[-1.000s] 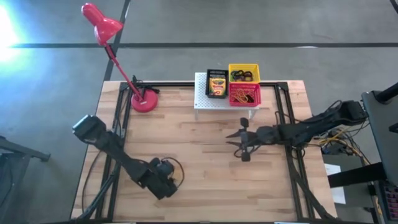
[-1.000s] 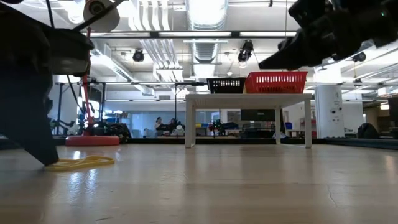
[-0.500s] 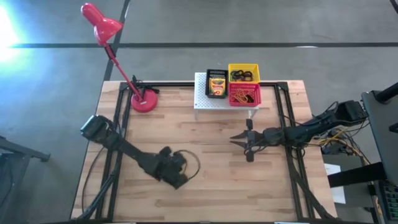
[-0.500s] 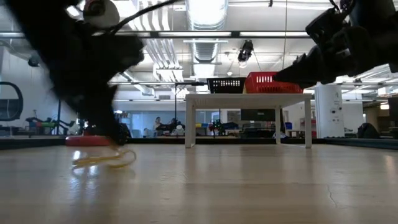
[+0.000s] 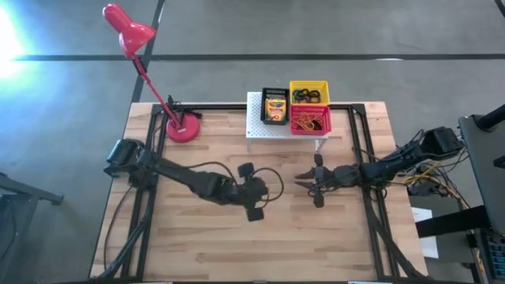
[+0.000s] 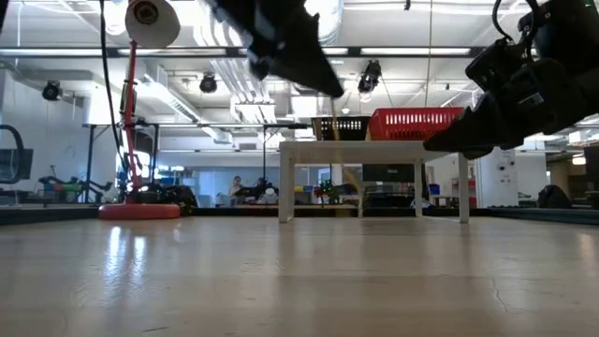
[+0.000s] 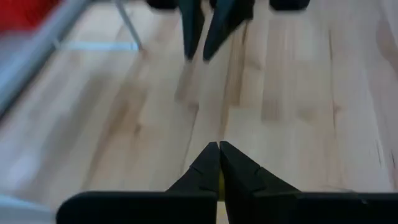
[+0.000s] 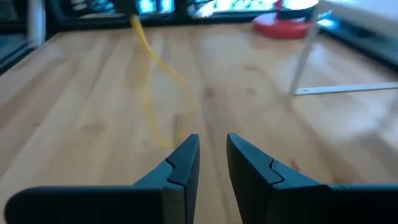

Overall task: Pick & Place Office Desk Supplies
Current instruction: Put the yellow rubber band into the red basket on the shelf

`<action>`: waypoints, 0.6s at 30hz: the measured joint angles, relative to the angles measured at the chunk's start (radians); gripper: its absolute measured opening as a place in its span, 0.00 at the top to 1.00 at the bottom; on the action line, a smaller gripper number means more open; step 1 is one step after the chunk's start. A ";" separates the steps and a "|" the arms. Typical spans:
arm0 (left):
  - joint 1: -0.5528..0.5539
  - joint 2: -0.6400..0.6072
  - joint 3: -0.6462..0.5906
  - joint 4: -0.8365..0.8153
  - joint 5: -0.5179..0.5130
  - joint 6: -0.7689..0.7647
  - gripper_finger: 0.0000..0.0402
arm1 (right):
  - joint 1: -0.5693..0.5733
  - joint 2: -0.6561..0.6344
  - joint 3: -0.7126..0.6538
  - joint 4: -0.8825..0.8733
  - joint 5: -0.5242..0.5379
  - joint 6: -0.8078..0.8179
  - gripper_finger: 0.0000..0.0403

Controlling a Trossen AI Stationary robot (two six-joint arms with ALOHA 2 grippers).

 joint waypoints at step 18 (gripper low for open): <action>0.092 0.012 -0.079 0.171 0.057 0.158 0.98 | 0.013 0.302 0.041 0.145 0.152 0.128 0.71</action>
